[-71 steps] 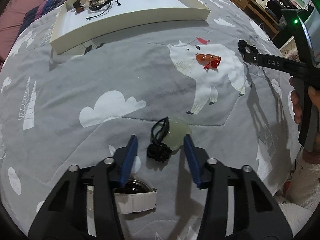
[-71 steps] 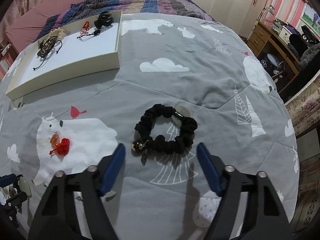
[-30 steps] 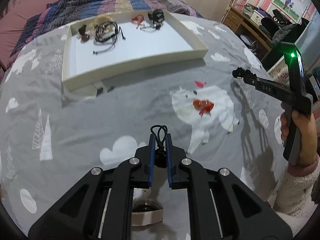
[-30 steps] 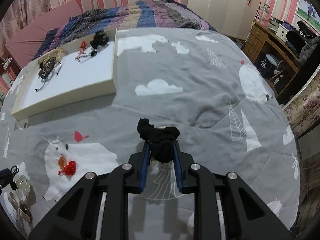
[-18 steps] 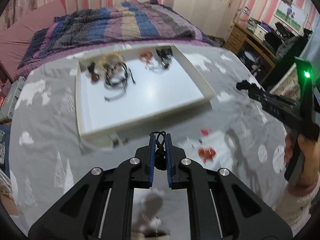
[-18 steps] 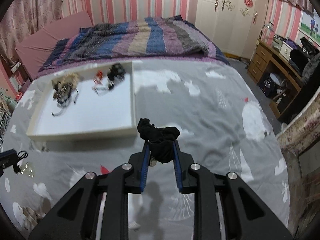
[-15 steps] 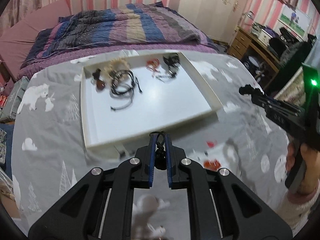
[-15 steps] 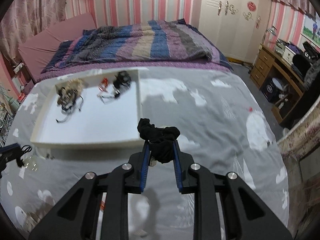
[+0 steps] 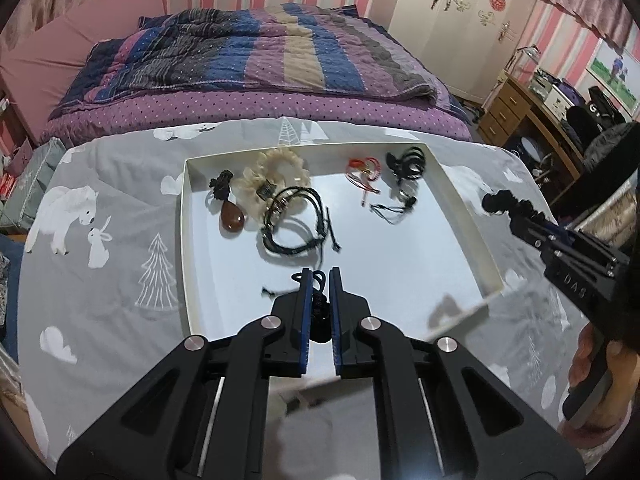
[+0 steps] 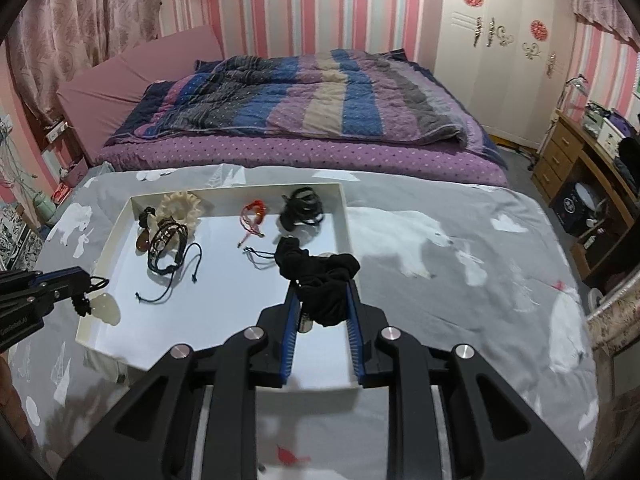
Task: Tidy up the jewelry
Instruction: 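Carry pendant and beaded bracelet into the white tray and open both tools, then withdraw both tools from the tray toward the white watch and orange charm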
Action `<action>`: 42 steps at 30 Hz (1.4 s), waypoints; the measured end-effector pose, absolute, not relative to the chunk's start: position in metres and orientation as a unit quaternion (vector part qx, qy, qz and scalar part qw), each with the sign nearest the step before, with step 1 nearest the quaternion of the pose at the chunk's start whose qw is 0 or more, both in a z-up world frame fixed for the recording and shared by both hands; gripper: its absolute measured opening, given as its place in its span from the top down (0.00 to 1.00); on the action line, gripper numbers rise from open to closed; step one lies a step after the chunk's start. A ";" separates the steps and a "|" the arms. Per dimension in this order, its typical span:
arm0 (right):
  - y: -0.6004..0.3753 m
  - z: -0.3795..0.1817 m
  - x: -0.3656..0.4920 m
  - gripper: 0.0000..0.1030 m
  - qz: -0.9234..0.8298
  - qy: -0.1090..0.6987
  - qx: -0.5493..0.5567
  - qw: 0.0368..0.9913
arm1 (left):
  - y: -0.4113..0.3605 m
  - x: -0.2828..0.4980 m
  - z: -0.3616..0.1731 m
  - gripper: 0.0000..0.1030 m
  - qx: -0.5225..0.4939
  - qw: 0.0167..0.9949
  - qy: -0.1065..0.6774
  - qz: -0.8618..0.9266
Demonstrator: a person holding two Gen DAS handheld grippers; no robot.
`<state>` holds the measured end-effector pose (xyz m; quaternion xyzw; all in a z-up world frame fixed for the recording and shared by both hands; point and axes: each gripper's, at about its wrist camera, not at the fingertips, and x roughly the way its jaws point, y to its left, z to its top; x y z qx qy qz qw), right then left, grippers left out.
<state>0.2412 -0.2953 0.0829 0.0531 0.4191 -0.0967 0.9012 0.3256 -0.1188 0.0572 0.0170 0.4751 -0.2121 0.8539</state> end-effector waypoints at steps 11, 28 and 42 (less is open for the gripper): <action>-0.288 0.033 0.297 0.78 -0.073 0.445 0.068 0.890 | -0.116 0.364 0.016 1.00 0.014 0.850 0.487 -0.201; -0.284 -0.013 0.310 0.76 -0.081 0.465 0.067 0.879 | -0.125 0.372 -0.018 1.00 0.029 0.842 0.506 -0.185; -0.288 0.016 0.294 0.27 -0.091 0.416 0.070 0.902 | -0.124 0.362 -0.002 0.32 0.034 0.861 0.475 -0.178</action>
